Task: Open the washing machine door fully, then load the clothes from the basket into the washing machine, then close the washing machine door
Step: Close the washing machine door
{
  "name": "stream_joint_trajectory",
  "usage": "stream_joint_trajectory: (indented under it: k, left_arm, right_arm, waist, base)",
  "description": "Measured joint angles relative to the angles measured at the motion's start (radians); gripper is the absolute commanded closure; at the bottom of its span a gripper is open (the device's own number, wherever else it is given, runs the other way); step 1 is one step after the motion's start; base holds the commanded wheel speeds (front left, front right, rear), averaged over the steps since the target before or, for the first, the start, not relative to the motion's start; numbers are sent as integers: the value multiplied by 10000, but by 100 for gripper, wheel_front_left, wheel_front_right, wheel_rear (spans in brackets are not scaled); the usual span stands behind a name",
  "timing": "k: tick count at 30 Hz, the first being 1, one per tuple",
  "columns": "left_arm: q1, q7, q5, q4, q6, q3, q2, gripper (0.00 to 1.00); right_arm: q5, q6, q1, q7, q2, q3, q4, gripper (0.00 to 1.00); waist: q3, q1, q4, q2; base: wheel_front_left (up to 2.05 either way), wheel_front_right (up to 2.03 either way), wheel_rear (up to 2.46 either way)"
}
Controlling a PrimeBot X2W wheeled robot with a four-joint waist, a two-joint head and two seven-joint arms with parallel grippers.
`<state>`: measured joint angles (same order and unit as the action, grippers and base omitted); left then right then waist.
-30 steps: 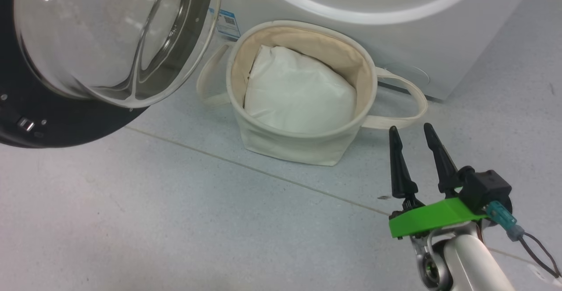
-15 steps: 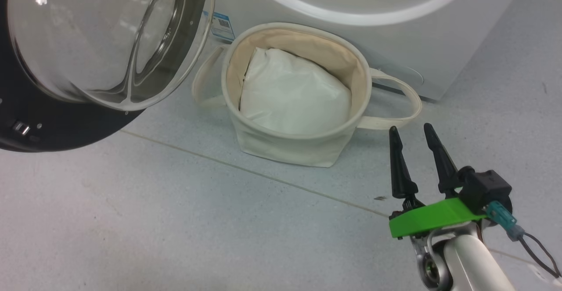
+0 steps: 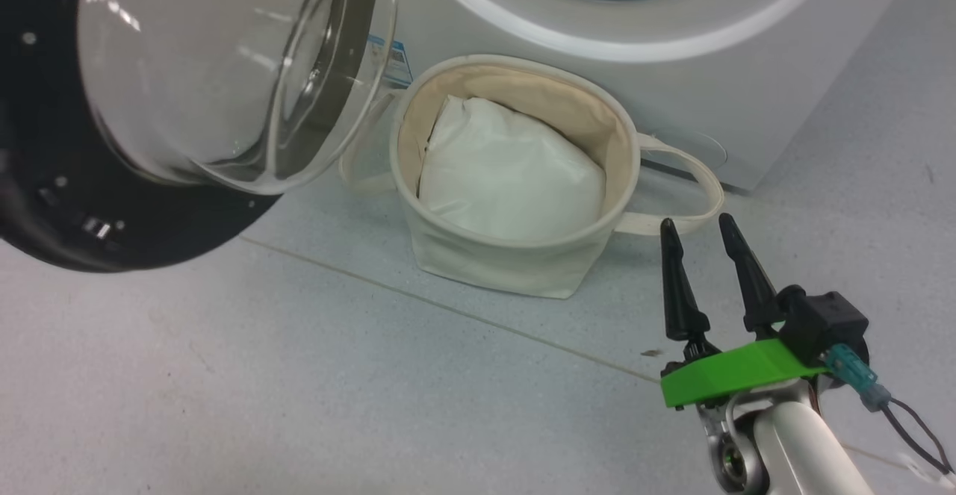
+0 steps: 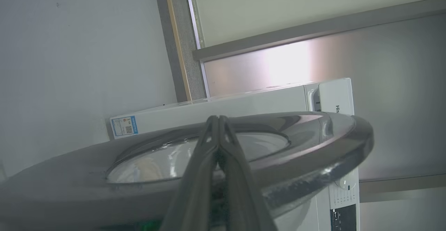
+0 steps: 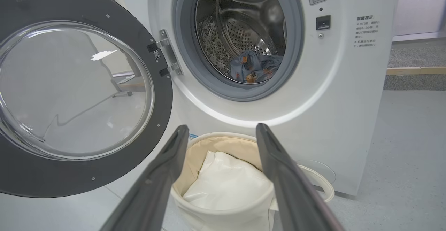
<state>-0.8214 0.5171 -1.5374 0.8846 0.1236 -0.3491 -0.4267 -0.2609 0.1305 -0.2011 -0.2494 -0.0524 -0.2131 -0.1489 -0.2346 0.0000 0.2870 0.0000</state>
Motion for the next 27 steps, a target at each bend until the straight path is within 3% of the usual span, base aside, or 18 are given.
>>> stream_joint_trajectory:
  k: [12,18,27]
  left_arm:
    - [814,1958,-50,-1379,0,1156,959,100]
    - [1261,2433,-50,-2067,0,1570,1275,100]
    - [1848,2917,-148,-3277,-2,2232,2255,100]
  right_arm:
    - [-470,0,244,0,0,-102,-50,0]
    - [-570,0,391,0,0,-102,-48,0]
    - [-667,0,446,0,0,-138,-35,0]
  waist:
    - [646,-1,32,0]
    - [895,-1,-44,0]
    - [1060,0,-449,0]
  base:
    - [0,0,0]
    - [0,0,0]
    - [0,0,0]
